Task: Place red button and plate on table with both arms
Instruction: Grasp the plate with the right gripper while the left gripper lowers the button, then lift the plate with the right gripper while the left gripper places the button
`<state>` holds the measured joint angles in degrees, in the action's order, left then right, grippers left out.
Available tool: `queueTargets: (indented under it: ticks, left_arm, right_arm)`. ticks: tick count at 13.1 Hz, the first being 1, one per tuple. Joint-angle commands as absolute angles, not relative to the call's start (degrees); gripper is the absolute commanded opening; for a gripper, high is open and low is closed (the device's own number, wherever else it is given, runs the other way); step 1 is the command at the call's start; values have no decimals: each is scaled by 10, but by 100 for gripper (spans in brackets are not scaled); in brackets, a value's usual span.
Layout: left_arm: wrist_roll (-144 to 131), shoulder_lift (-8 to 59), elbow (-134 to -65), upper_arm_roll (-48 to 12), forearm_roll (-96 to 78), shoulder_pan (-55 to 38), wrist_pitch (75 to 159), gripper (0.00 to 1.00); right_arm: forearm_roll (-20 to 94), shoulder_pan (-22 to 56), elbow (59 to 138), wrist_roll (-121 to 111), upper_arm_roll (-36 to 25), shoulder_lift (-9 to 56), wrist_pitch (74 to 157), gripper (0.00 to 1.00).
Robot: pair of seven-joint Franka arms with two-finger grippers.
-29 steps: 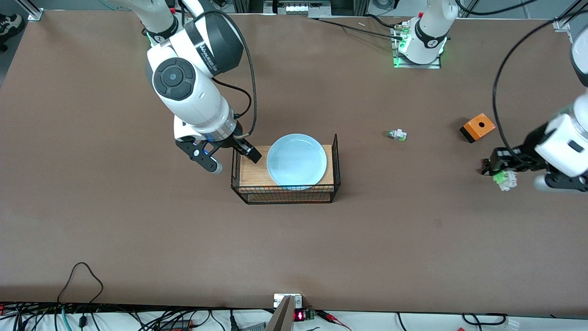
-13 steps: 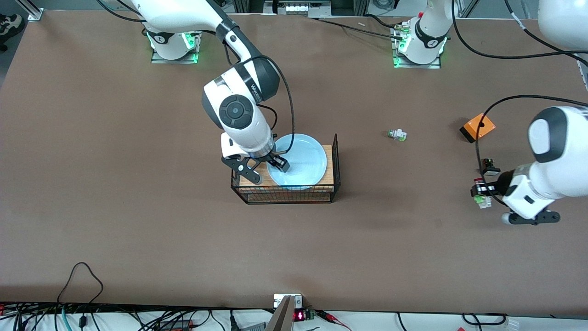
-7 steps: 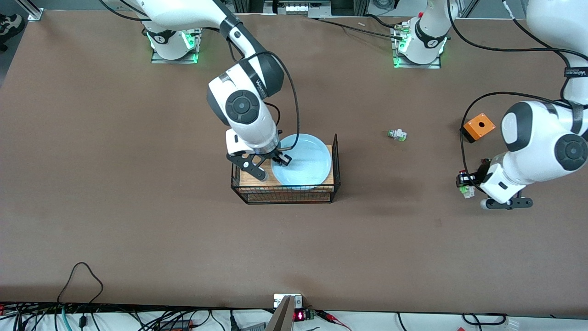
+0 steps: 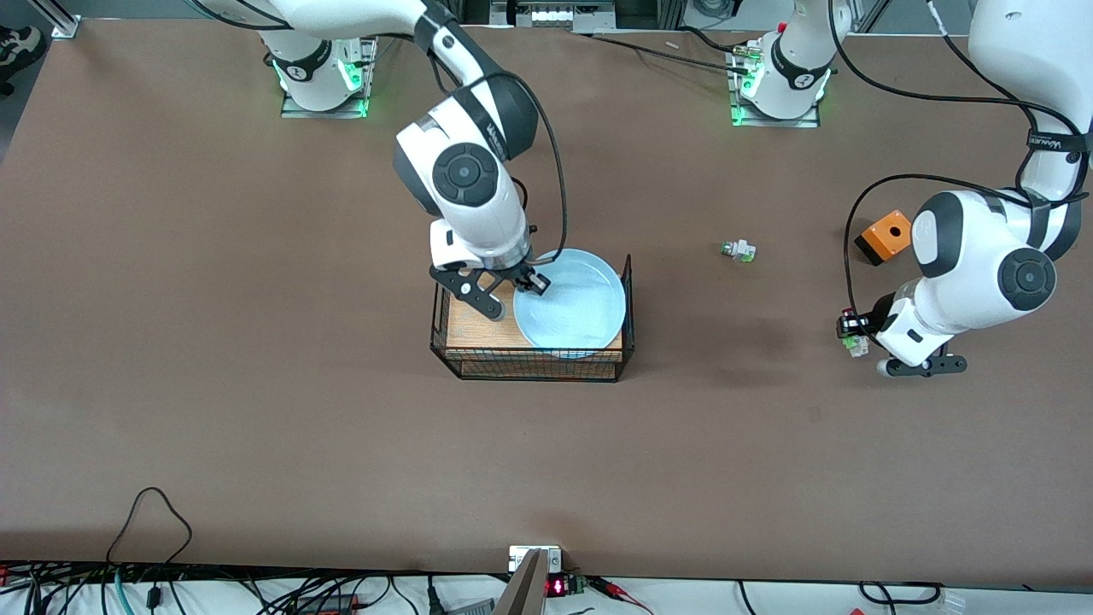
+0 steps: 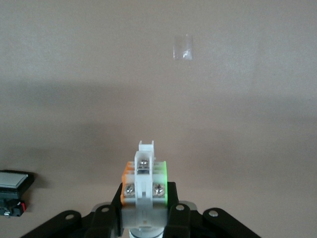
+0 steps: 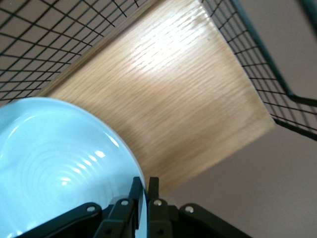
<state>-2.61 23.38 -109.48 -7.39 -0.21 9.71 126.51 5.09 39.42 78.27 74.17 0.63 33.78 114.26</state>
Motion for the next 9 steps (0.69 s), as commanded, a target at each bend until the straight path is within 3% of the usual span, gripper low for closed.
queueTargets:
  ticks: [1, 9]
  left_arm:
    - [-11, 222, -1114, -79, 7, 104, 1273, 0]
    - [-11, 241, -1115, -82, 6, 103, 1273, 0]
  right_arm:
    - [45, 399, 780, 759, 1, 296, 1087, 0]
    - [47, 411, 780, 761, 4, 208, 944, 0]
